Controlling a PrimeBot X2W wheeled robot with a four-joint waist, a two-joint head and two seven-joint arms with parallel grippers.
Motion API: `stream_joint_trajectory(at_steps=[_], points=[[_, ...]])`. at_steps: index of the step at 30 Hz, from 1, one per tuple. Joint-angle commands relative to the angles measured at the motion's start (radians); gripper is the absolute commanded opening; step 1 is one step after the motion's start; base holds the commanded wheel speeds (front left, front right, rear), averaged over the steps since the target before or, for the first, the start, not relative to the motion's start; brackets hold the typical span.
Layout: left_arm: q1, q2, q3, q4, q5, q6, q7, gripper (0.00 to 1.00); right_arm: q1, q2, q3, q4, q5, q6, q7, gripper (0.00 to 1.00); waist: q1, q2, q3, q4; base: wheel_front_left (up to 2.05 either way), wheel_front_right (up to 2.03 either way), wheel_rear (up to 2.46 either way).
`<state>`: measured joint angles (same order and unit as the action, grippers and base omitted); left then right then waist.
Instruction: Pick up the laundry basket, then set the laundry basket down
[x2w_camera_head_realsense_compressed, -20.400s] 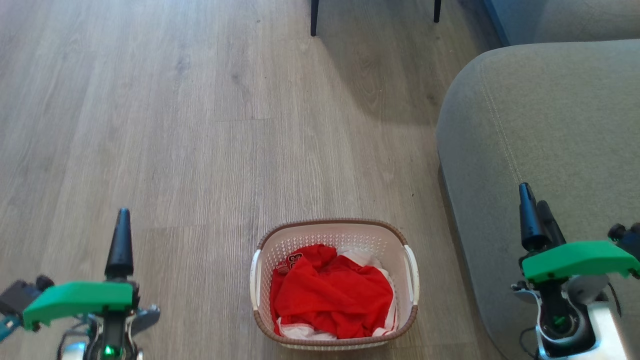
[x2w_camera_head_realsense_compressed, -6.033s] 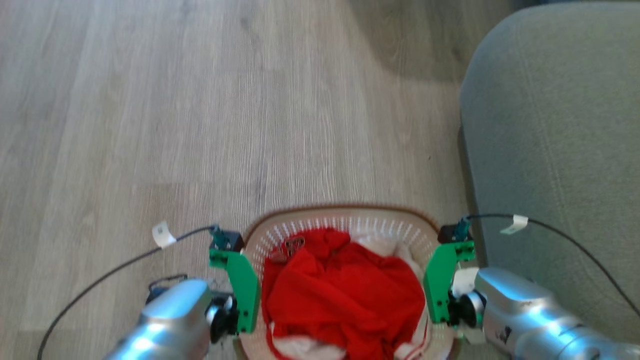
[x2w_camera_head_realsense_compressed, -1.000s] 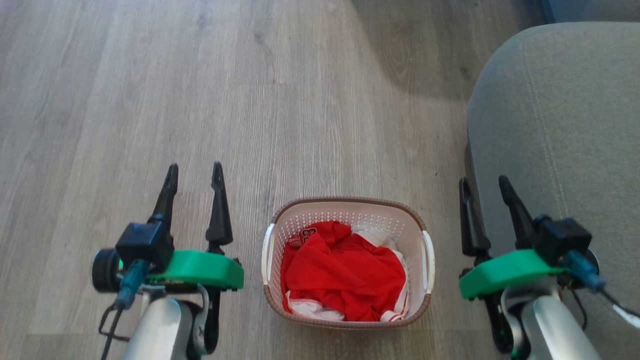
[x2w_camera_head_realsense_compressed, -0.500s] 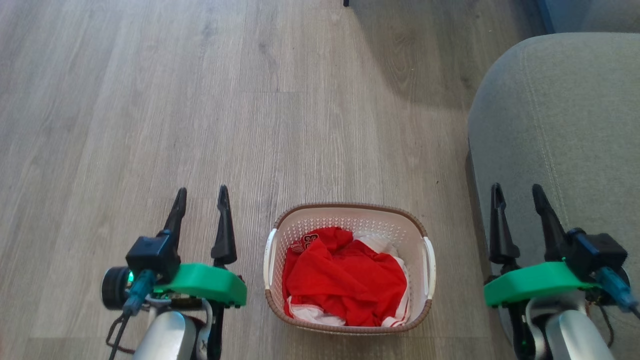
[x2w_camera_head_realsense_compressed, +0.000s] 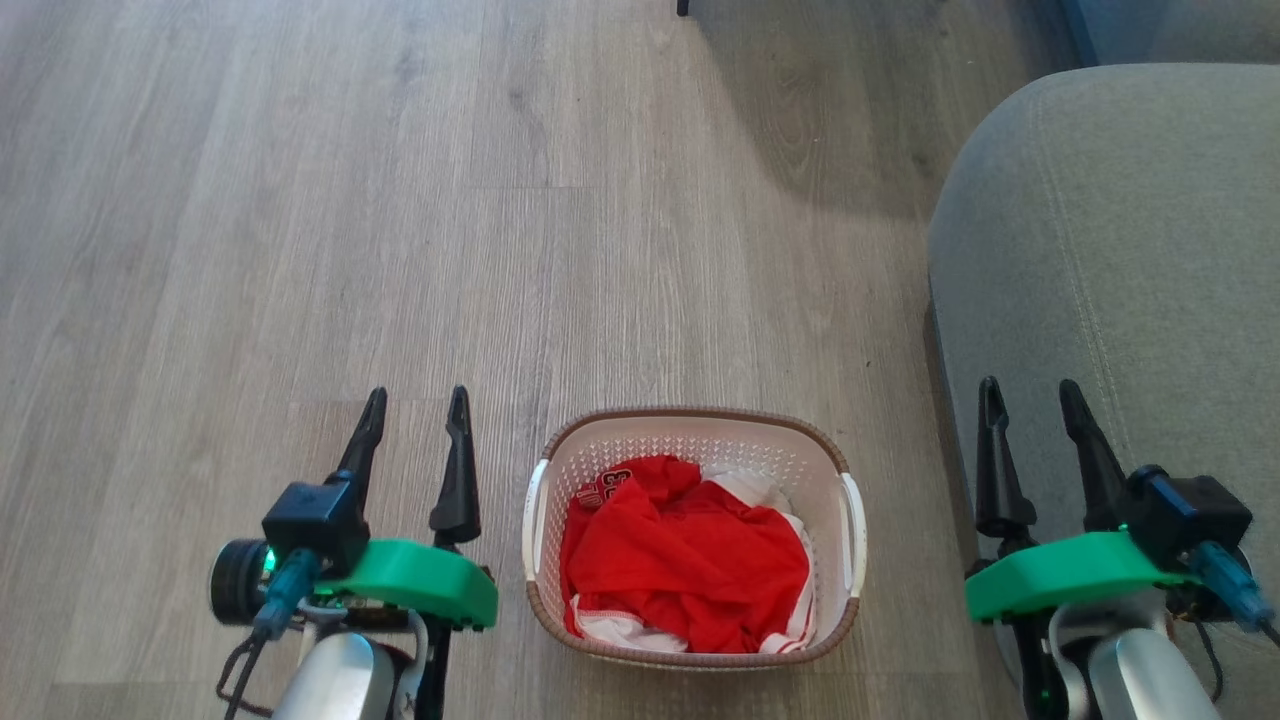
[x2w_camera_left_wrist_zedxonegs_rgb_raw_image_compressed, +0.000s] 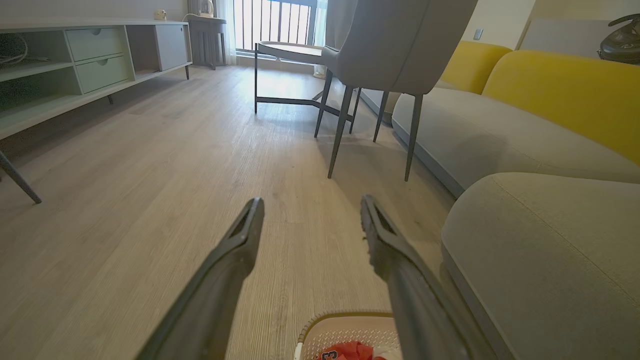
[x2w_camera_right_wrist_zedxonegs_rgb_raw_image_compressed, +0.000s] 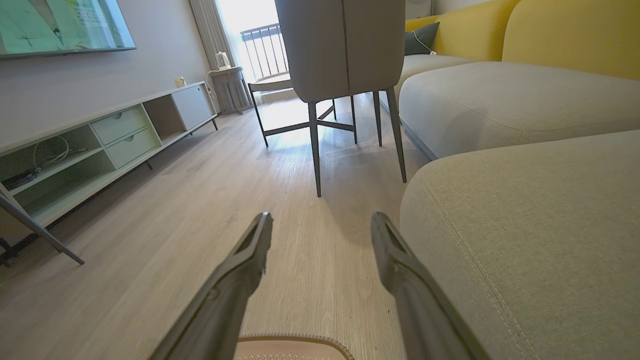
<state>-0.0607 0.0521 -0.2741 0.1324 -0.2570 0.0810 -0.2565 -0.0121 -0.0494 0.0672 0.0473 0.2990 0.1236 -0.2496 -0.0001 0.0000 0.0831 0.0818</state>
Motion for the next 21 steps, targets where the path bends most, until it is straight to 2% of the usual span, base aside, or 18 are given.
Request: stream_joint_trajectory(at_steps=[1,21], points=[[-0.032,-0.002,0.036,-0.036,-0.007,0.005,-0.005,1.00,-0.019,-0.001,0.021,-0.032,0.004,0.007,-0.012,1.00,0.0001,0.0000,-0.001,0.001,0.00,0.00,0.00],[-0.020,-0.002,0.041,-0.028,-0.043,-0.010,-0.005,1.00,-0.018,-0.001,0.033,-0.021,0.003,0.007,-0.012,1.00,0.0001,0.0000,-0.013,-0.005,0.00,0.00,0.00]])
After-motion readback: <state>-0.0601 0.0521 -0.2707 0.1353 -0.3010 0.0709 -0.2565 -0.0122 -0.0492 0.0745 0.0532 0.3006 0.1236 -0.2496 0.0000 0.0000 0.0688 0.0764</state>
